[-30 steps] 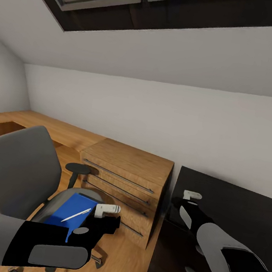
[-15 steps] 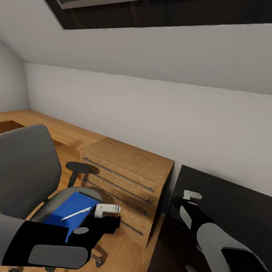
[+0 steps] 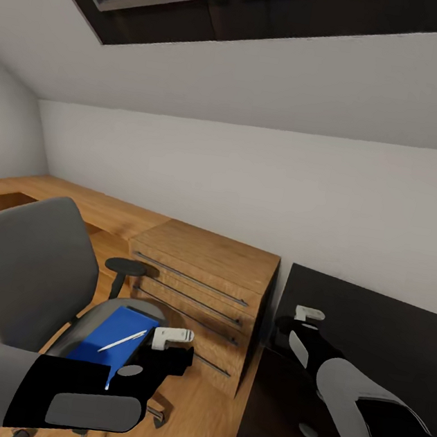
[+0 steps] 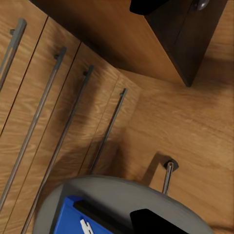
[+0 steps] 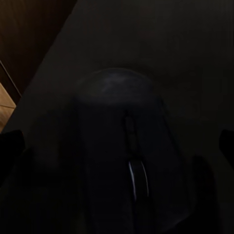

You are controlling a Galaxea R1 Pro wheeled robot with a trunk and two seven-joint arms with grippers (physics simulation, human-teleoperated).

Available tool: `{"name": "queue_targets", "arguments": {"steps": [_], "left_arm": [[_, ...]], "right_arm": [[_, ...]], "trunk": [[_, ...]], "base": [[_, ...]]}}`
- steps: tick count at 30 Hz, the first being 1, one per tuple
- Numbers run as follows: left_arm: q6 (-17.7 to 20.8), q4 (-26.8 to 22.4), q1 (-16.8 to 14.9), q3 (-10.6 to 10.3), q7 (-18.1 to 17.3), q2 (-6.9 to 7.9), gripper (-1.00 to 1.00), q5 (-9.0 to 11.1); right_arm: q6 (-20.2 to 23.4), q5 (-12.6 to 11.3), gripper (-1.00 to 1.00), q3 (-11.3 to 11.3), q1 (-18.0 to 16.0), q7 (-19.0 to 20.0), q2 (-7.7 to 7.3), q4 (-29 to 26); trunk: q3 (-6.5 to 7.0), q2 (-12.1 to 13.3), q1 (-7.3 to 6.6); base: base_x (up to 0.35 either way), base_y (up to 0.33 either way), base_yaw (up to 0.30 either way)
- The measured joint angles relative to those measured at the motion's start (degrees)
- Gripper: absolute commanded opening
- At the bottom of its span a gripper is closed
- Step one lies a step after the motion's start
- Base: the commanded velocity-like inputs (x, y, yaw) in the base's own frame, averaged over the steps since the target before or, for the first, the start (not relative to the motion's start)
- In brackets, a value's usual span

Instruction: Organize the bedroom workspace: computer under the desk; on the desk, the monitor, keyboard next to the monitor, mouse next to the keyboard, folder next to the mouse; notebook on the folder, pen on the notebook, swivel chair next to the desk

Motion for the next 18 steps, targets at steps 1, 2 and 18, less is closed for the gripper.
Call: {"name": "queue_targets", "arguments": {"steps": [1, 2, 18], "left_arm": [[0.00, 0.00, 0.00, 0.00, 0.00, 0.01, 1.00, 0.00], [0.00, 0.00, 0.00, 0.00, 0.00, 0.01, 1.00, 0.00], [0.00, -0.08, 0.01, 0.00, 0.09, -0.07, 1.00, 0.00]], "right_arm": [[0.00, 0.00, 1.00, 0.00, 0.00, 0.00, 0.01, 0.00], [0.00, 0.01, 1.00, 0.00, 0.00, 0.00, -0.02, -0.01], [-0.20, -0.01, 1.00, -0.06, -0.04, 0.05, -0.06, -0.77]], "trunk": [[0.00, 0.00, 0.00], [0.00, 0.00, 0.00], [-0.89, -2.02, 1.09]], "base": [[0.000, 0.000, 0.000], [0.000, 0.000, 0.000], [0.000, 0.000, 0.000]]}}
